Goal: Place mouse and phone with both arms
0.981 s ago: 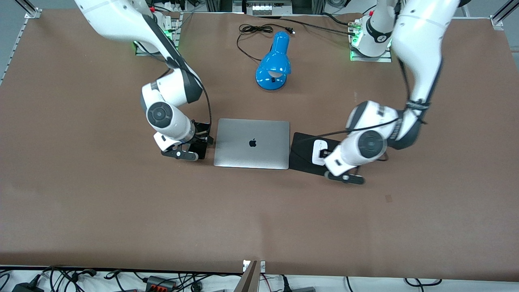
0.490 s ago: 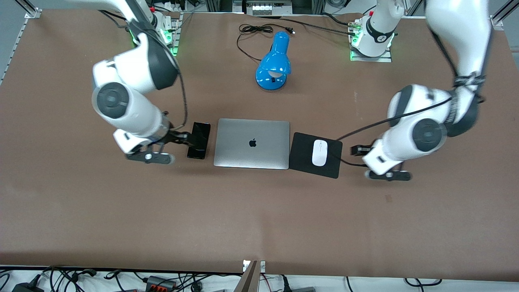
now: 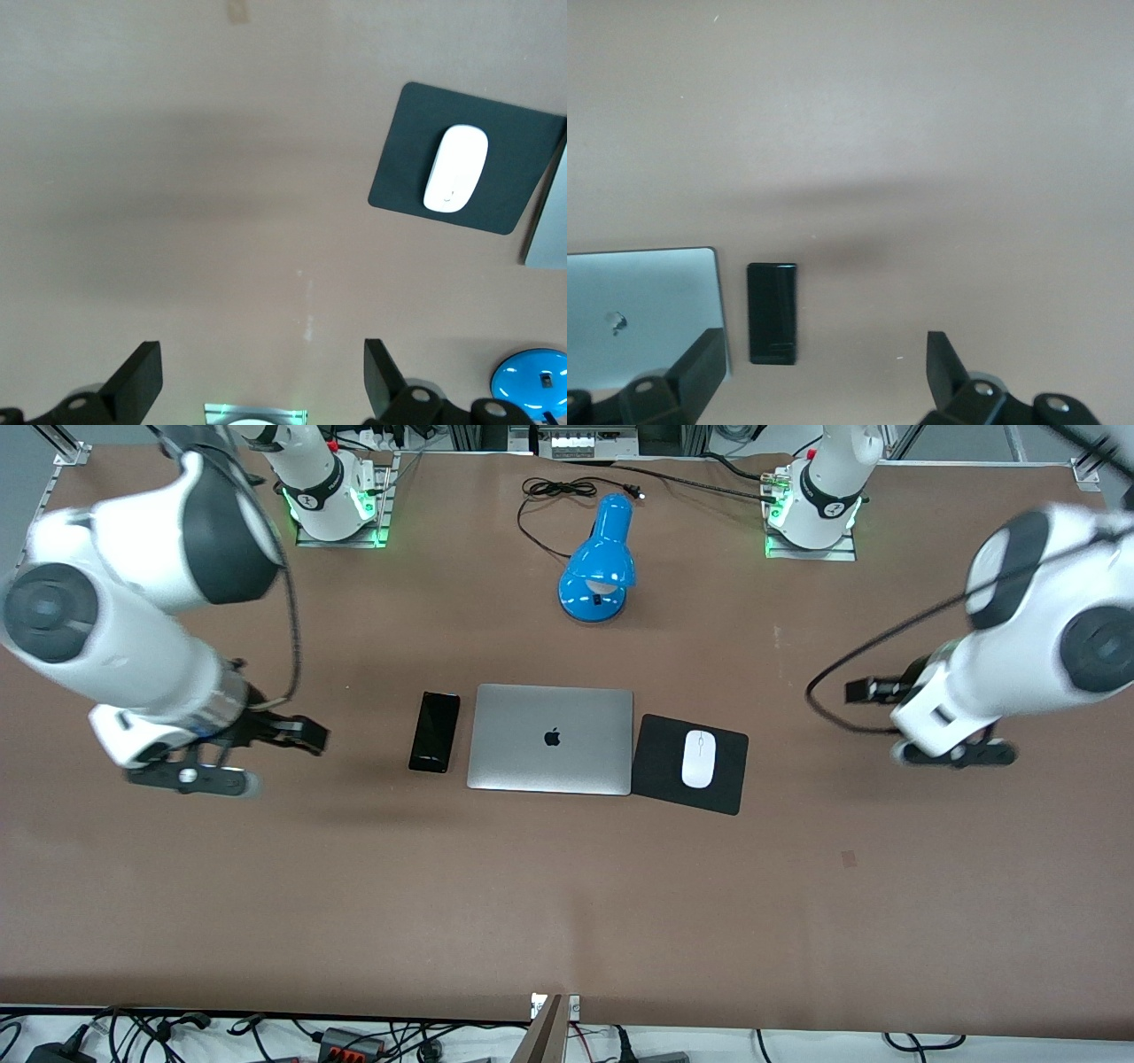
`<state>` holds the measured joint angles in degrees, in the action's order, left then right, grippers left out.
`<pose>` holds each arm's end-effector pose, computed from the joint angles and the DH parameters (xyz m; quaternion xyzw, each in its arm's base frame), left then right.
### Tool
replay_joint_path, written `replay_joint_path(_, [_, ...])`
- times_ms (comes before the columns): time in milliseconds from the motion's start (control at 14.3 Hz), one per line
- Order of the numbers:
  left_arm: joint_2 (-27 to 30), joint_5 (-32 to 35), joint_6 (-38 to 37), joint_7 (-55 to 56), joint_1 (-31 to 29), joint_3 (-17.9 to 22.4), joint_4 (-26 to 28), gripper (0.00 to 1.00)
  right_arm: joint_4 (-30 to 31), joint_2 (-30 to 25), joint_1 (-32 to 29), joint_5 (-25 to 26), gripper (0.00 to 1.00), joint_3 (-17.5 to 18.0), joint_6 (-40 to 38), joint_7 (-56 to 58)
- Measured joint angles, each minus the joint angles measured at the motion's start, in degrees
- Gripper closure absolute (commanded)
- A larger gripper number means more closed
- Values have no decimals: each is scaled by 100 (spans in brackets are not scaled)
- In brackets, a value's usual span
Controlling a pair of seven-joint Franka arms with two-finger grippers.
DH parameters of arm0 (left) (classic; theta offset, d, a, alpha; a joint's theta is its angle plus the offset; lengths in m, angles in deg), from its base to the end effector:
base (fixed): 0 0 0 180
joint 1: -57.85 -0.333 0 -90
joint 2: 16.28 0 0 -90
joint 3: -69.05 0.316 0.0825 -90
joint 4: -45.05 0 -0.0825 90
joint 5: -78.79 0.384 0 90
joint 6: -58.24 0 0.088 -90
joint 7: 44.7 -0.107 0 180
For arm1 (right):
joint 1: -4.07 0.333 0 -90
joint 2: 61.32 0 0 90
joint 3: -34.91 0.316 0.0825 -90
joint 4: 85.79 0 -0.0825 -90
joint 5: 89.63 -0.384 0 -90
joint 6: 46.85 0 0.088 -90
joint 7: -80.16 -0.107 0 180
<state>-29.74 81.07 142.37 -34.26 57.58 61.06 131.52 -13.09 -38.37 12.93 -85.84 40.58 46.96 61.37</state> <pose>0.5976 -0.0683 0.5104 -0.9904 -0.0225 0.1340 0.0251 0.6568 0.1502 0.5273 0.9991 -0.0381 -0.0106 0.0174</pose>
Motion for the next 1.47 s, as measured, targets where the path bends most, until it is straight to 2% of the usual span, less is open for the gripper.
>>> replay_joint_path(210, [104,59,-435,32,-224,102,-378,0,-251,-3,-471,2,0,-17,-93,704])
replay_joint_path(490, [135,-154,-477,69,-257,34,-383,0,-512,-25,-902,1,0,-41,-105,975])
replay_joint_path(631, [403,-272,-52,164,-247,4,-56,0,-567,-150,-958,-28,0,-282,-113,1162])
replay_joint_path(771, [871,-309,371,173,-266,4,595,0,-560,-309,-975,-287,0,-633,-186,1577])
replay_joint_path(911, [1175,-311,586,179,-273,4,933,0,-481,-414,-993,-449,0,-888,-225,1873])
replay_joint_path(1191, [1285,-311,702,183,-290,16,1041,0,162,-836,-990,-450,0,-927,-103,1940])
replay_joint_path(1471, [1285,-313,711,183,-293,18,1073,0,1330,-1535,-974,-432,0,-914,444,1944])
